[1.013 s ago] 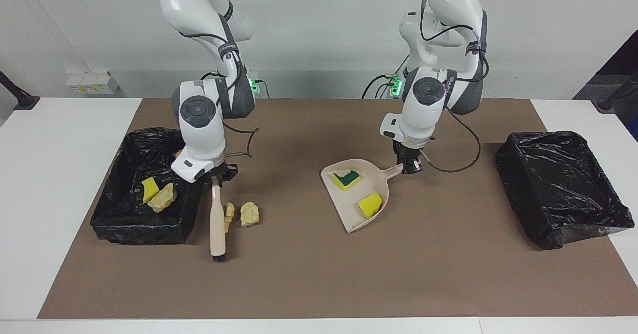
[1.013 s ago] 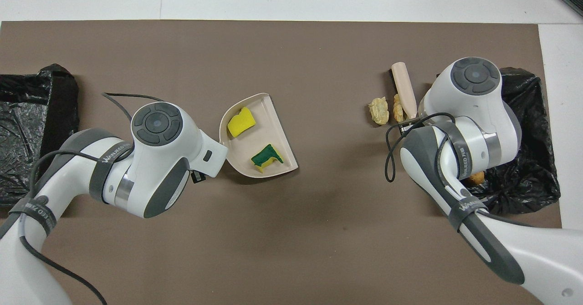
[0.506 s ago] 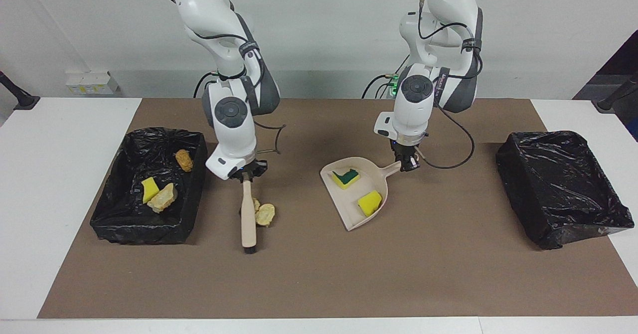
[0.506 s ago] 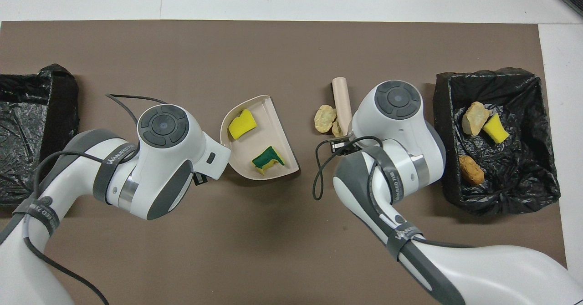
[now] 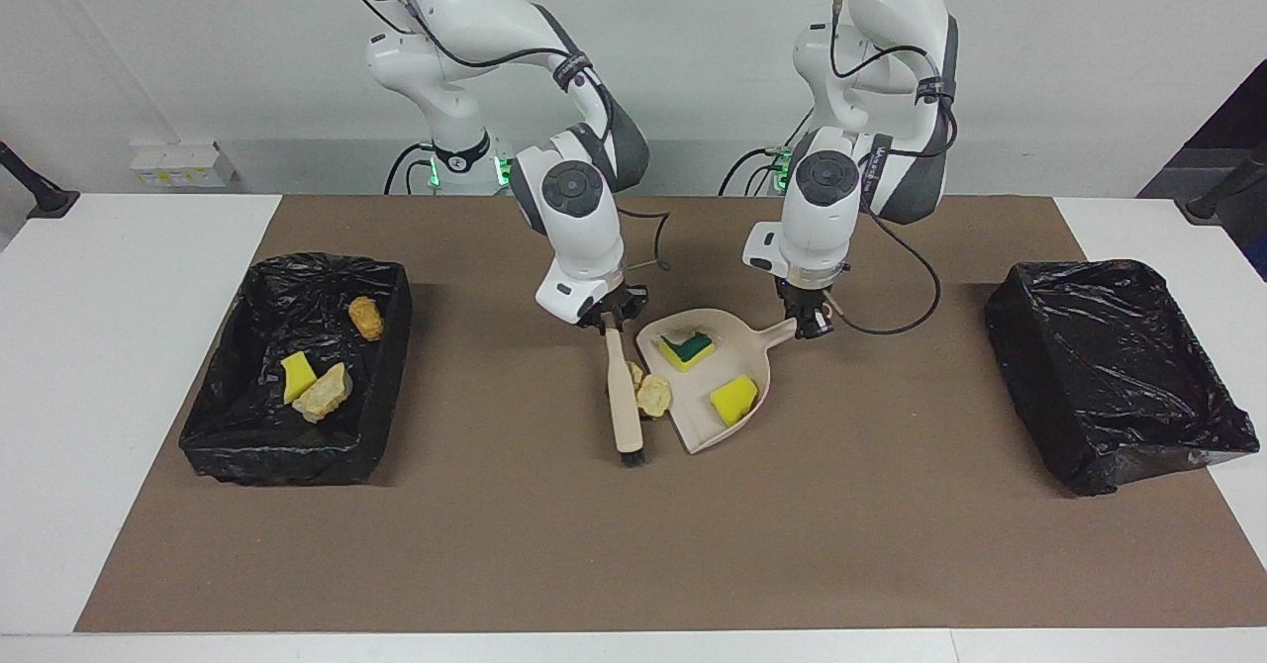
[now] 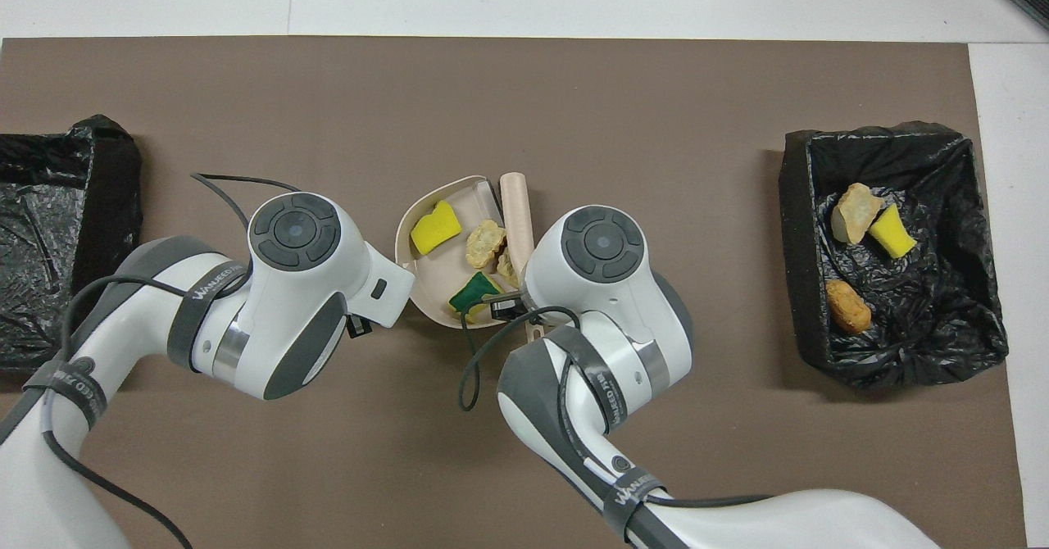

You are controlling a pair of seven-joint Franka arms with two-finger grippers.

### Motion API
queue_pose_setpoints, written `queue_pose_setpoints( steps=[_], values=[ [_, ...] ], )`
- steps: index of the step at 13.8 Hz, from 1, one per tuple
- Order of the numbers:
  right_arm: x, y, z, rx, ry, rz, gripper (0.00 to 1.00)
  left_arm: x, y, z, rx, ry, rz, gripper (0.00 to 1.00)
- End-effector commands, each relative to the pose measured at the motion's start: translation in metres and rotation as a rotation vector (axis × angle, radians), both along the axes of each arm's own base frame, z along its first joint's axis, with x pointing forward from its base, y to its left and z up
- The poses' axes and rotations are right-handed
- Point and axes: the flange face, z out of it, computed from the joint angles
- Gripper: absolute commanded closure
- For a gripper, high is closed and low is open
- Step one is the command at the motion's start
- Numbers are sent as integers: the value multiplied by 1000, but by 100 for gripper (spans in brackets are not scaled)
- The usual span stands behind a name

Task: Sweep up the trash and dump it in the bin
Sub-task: 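Sweep the bread pieces into the dustpan with the right gripper's brush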

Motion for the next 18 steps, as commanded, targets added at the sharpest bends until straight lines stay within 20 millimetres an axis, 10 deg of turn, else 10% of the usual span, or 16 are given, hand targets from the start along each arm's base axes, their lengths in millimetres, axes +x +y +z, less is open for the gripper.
queue_pose_setpoints(
  steps=[1, 7, 18],
  values=[
    [-12, 20, 6, 55, 22, -35, 100, -16, -4, -16, -10, -42, -31, 100],
    [-38, 67, 26, 107, 47, -200, 100, -14, 1, -22, -49, -92, -61, 100],
    [-18, 47, 109, 114, 23, -216, 100, 1, 27, -19, -45, -65, -99, 100]
  ],
)
